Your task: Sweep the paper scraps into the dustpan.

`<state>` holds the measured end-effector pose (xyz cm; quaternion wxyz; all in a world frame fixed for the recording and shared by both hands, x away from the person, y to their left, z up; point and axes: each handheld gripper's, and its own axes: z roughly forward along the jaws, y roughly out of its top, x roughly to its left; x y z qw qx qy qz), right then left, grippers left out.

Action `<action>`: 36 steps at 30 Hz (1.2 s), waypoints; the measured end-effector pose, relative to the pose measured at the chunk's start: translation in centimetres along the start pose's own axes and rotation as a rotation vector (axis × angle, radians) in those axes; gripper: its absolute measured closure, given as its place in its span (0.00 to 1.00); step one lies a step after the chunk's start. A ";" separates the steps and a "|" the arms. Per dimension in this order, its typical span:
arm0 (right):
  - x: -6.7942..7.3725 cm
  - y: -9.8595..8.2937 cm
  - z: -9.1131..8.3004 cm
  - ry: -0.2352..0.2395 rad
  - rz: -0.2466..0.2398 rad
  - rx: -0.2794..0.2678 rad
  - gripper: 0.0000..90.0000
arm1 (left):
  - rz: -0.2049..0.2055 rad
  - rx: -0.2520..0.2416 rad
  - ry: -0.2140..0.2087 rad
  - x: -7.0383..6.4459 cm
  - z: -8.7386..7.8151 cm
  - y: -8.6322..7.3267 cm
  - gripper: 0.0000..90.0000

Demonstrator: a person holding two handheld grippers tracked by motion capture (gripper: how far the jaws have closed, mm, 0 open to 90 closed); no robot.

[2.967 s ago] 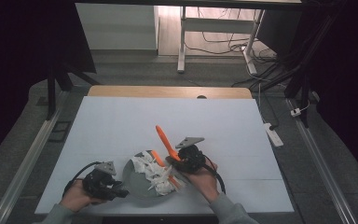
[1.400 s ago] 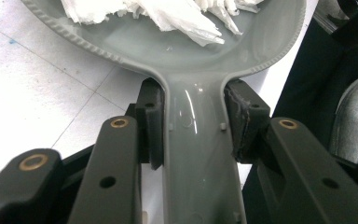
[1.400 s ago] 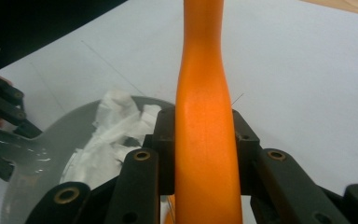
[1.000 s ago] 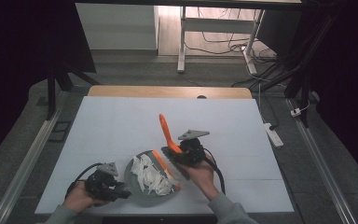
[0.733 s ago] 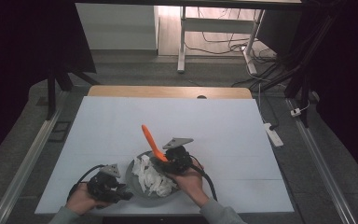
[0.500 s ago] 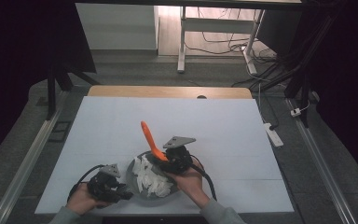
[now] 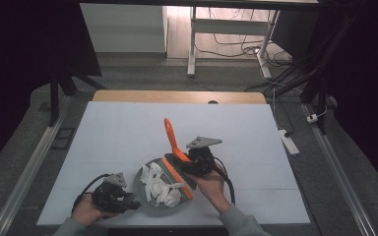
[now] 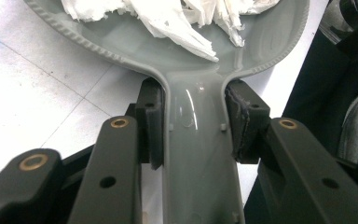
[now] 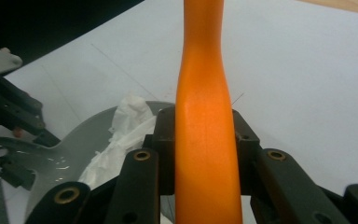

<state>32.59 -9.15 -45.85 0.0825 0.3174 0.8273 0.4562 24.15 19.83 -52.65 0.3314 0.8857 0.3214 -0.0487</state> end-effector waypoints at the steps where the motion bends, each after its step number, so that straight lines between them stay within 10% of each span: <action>1: 0.0 0.0 -0.1 0.001 -0.002 -0.001 0.78 | 0.000 -0.001 0.000 0.0 0.0 0.0 0.68; 36: -5.2 -1.6 -3.6 -0.117 0.063 0.007 0.78 | 0.005 -0.066 0.046 -0.2 -0.5 0.1 0.68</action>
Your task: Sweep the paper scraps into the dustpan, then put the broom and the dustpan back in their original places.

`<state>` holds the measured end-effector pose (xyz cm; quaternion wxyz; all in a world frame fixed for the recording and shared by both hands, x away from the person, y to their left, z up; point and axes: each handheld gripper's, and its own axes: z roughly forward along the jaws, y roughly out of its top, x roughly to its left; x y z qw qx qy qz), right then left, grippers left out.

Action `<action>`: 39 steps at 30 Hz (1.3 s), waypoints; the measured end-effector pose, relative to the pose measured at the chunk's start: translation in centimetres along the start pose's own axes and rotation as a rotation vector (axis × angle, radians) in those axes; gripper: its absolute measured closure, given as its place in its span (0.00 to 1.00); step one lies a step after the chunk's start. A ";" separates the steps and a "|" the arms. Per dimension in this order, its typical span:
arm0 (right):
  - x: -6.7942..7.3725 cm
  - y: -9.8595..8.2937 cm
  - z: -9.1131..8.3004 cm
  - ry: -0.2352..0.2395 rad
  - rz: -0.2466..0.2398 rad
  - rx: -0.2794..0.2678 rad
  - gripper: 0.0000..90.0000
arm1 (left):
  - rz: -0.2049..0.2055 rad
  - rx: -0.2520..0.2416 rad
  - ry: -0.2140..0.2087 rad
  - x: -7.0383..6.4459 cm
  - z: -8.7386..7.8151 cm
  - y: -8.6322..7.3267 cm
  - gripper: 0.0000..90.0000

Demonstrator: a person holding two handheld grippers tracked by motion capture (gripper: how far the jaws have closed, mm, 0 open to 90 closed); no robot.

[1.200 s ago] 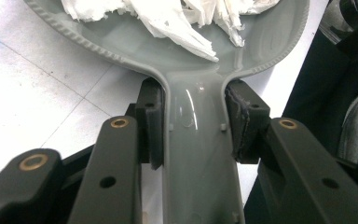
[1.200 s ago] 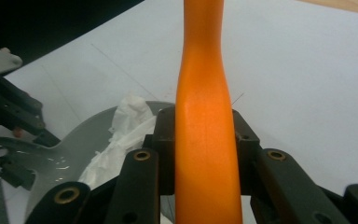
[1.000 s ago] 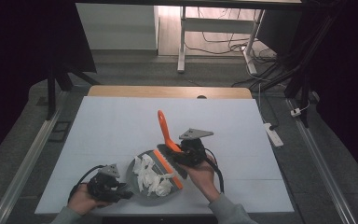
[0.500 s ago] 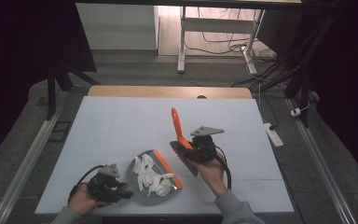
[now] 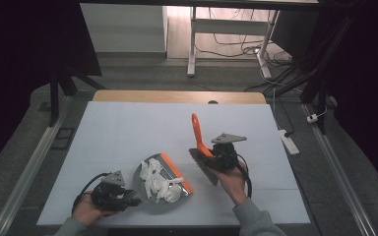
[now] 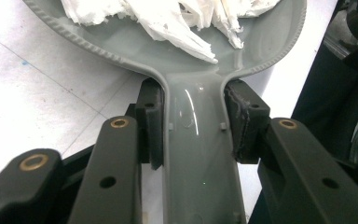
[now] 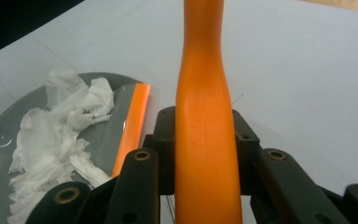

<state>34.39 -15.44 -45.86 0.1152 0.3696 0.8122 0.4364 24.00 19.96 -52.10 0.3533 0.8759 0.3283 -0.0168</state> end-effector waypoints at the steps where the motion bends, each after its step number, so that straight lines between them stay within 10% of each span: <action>1: -0.1 0.0 -0.2 0.004 -0.003 -0.004 0.78 | -0.001 -0.005 0.005 0.0 -0.1 0.0 0.68; 39: -2.8 -2.2 -3.8 0.057 -0.063 0.015 0.78 | -0.208 -0.191 0.161 0.5 -1.6 -0.2 0.68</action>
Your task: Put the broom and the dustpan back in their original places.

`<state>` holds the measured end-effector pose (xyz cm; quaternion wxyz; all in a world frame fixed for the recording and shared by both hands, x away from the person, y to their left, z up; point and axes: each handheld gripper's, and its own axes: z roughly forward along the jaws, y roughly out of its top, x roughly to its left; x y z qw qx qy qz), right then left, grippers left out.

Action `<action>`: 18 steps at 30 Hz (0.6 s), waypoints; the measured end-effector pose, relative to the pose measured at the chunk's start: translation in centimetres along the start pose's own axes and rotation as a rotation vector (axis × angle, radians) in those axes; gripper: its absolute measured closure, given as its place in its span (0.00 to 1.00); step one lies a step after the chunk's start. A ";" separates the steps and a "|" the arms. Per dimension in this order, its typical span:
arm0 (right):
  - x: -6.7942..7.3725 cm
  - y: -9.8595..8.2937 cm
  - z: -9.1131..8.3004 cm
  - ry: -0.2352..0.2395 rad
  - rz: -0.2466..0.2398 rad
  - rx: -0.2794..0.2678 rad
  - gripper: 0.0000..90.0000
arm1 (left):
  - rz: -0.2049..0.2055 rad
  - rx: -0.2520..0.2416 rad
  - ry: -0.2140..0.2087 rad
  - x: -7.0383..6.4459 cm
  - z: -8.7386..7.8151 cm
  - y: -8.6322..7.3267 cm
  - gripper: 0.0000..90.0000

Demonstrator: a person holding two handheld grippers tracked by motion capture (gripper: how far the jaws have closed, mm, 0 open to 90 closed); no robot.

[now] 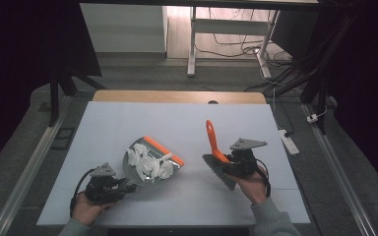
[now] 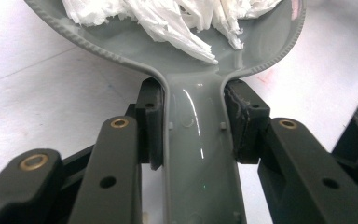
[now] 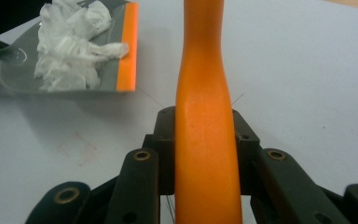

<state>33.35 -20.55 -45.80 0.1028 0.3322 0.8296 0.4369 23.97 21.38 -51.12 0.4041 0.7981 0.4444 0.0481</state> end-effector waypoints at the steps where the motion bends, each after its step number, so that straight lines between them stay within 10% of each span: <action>1: 0.0 -0.1 0.0 0.001 -0.002 0.003 0.78 | -0.003 -0.003 0.004 0.1 -0.1 0.0 0.68; 18: -0.2 -1.1 -0.6 0.045 -0.010 0.036 0.78 | -0.087 -0.050 0.083 0.7 -0.7 -0.7 0.68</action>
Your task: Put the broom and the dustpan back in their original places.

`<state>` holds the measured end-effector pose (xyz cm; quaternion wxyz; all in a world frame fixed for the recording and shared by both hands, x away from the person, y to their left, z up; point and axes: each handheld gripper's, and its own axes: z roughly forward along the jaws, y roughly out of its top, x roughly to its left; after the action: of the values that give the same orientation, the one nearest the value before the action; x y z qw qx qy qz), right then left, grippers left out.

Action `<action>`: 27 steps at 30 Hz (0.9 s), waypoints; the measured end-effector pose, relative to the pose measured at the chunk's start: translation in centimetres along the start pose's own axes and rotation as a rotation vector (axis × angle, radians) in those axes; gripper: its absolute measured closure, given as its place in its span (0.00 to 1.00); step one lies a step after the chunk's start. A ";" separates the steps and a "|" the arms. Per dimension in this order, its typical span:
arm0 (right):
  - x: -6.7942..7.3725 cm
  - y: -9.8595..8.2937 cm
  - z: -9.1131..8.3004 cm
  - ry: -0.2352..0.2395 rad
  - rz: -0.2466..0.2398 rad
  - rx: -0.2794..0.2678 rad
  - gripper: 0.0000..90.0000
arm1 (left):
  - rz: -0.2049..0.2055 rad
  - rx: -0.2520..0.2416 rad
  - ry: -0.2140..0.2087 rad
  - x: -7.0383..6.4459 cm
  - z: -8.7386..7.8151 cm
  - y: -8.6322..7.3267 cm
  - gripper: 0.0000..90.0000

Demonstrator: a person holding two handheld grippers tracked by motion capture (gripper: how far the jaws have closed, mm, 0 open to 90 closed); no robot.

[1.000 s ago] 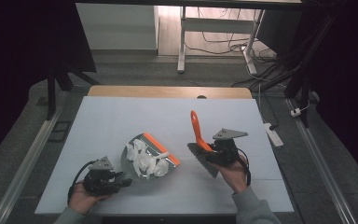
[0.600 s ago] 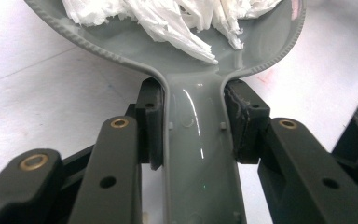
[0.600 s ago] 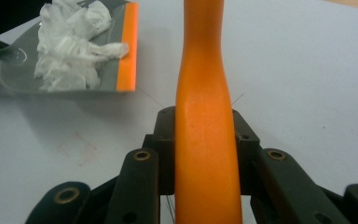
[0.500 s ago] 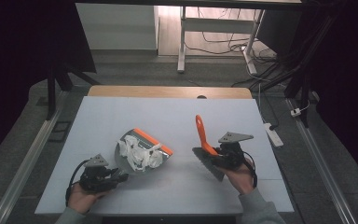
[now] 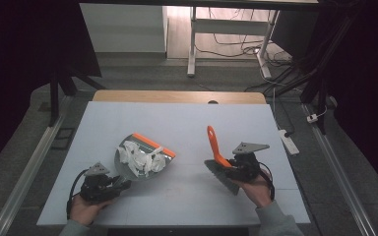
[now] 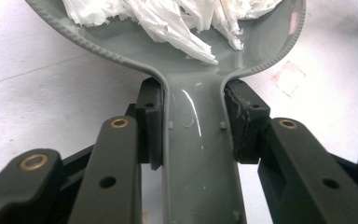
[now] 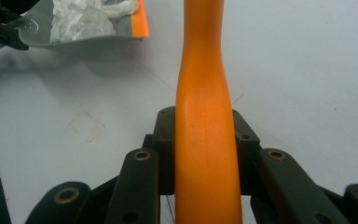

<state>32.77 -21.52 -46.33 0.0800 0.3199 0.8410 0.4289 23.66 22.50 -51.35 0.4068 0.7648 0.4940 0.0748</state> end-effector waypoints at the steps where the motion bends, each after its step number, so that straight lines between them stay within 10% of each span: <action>1: 0.0 -0.1 0.0 0.004 0.002 0.002 0.78 | -0.011 -0.005 0.004 0.1 0.0 0.0 0.68; 27: 1.0 -0.5 0.5 0.082 -0.004 0.054 0.78 | -0.239 -0.055 0.217 1.4 0.2 -1.0 0.68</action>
<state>31.97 -20.79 -46.87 0.0378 0.3024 0.8556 0.4185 23.77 23.68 -52.61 0.3780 0.6766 0.6201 0.1216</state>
